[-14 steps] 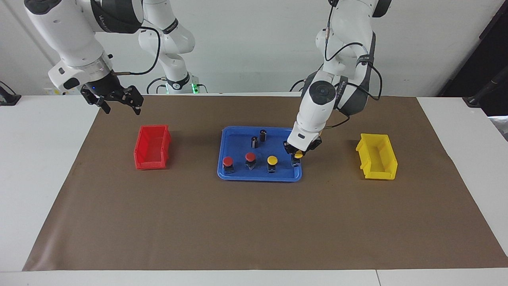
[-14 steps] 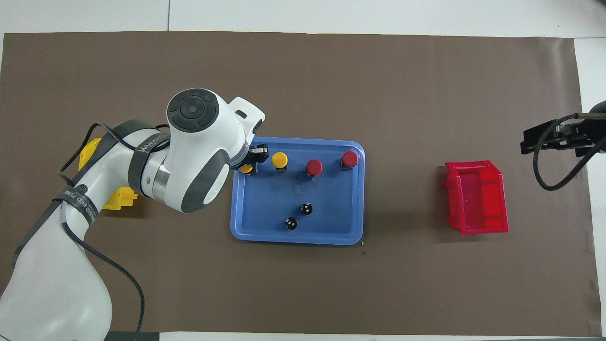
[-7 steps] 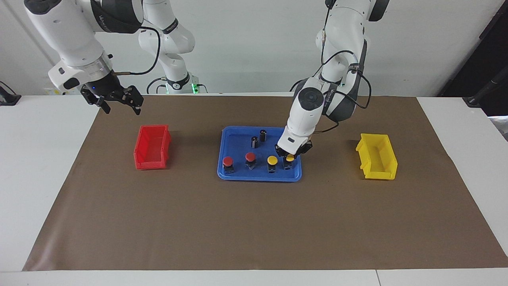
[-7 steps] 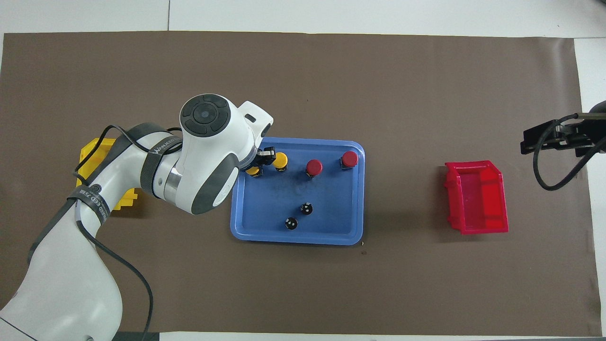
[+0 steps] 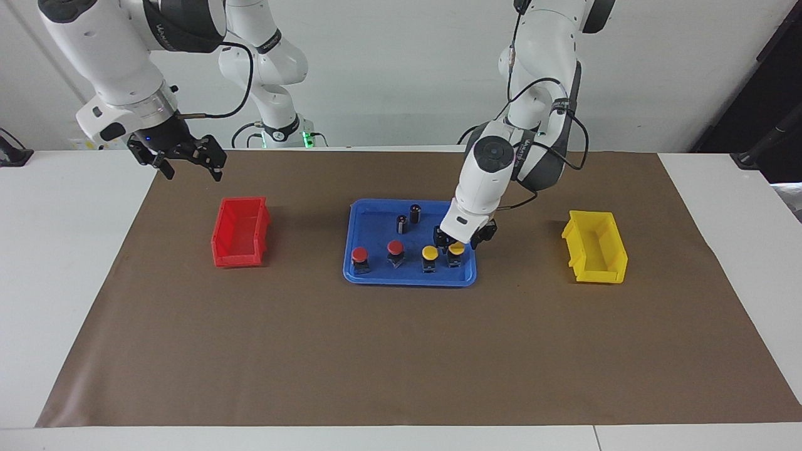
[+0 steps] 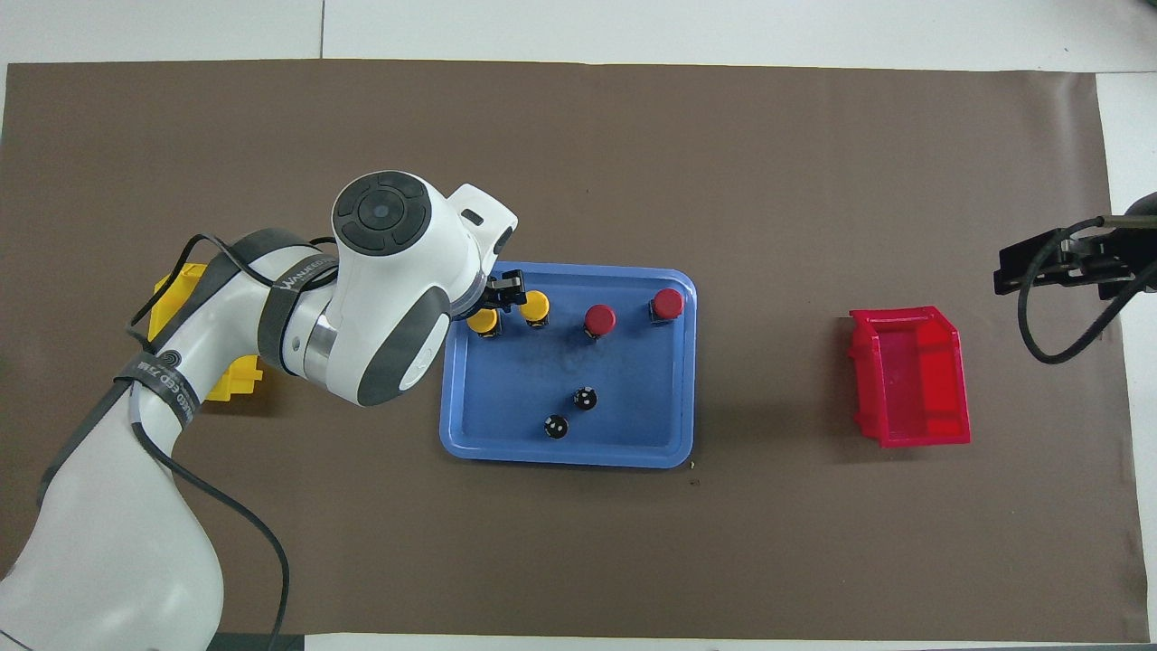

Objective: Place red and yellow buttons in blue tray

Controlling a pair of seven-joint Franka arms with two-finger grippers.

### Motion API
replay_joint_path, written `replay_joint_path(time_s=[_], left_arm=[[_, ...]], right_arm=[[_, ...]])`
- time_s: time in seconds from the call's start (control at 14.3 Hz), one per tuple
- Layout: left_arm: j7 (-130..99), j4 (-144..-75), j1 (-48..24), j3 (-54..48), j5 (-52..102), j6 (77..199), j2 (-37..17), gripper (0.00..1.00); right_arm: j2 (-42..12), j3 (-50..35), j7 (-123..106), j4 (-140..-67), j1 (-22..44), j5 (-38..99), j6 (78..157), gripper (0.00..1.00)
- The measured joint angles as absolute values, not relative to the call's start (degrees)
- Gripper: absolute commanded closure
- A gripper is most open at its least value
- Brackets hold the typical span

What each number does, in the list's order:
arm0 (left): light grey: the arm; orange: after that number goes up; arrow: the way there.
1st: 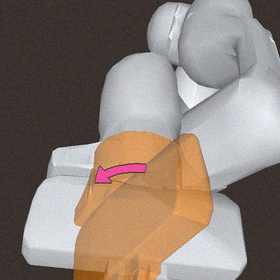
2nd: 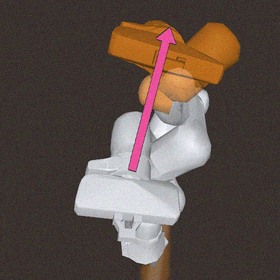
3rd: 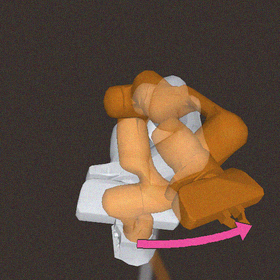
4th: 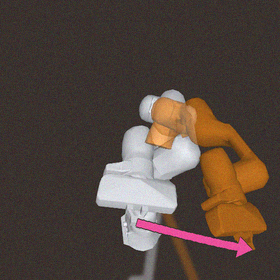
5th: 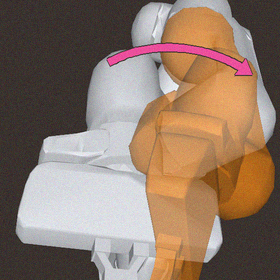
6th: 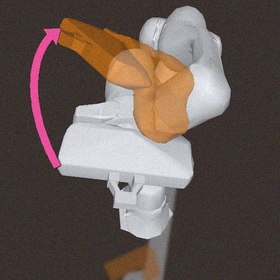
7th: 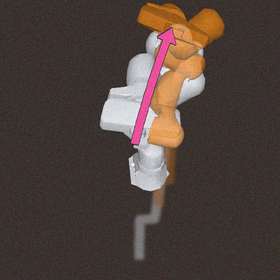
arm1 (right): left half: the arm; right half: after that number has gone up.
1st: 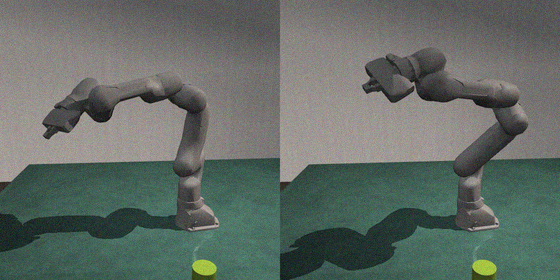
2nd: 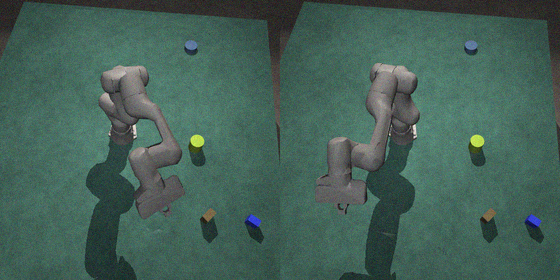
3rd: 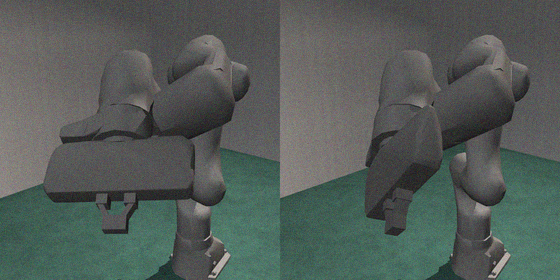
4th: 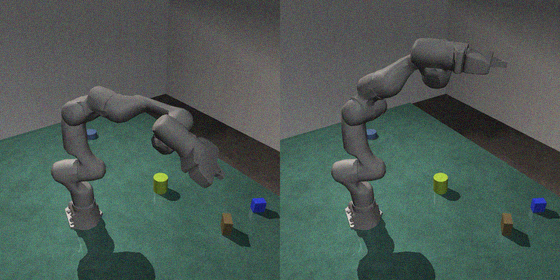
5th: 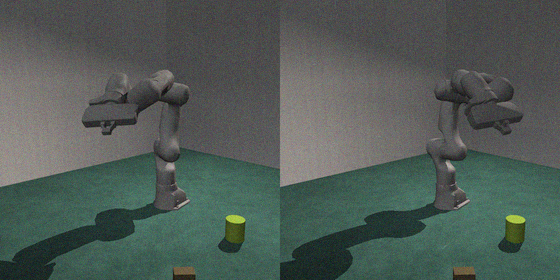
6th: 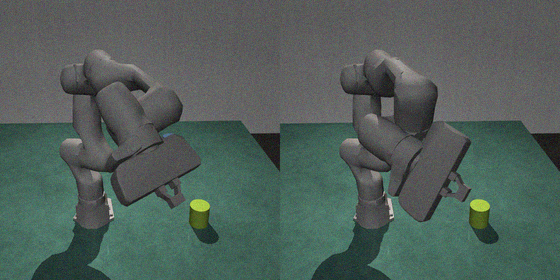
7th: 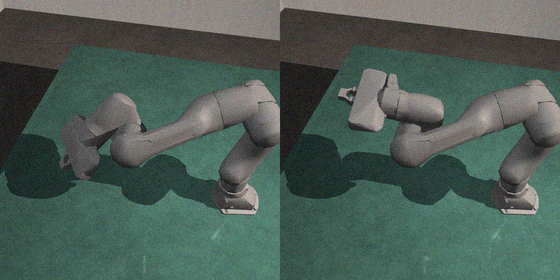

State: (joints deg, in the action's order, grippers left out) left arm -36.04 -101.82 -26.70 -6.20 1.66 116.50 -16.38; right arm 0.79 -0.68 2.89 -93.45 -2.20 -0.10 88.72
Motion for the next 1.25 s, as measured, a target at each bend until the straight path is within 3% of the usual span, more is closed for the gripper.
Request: replay_joint_path(time_s=[0.28, 0.63, 0.91, 1.25], left_arm=[[-33.28, -98.72, -22.47, -5.04, 1.58, 105.62, -9.01, 0.0], [-10.69, -98.7, -5.98, -4.33, 1.56, 98.92, -0.42, 0.0], [2.3, -98.85, 4.16, -4.0, -0.1, 97.92, 0.69, 0.0], [4.98, -98.85, 5.7, -4.45, -1.14, 97.96, 0.71, 0.0]], right_arm=[[0.79, -0.62, 2.82, -93.44, -2.38, -0.1, 88.72, 0.0], [0.79, -0.44, 0.75, -93.44, -3.23, -0.1, 88.72, 0.0], [0.79, -0.45, 0.73, -93.45, -3.23, -0.1, 88.72, 0.0], [0.79, -0.45, 0.73, -93.44, -3.23, -0.1, 88.72, 0.0]])
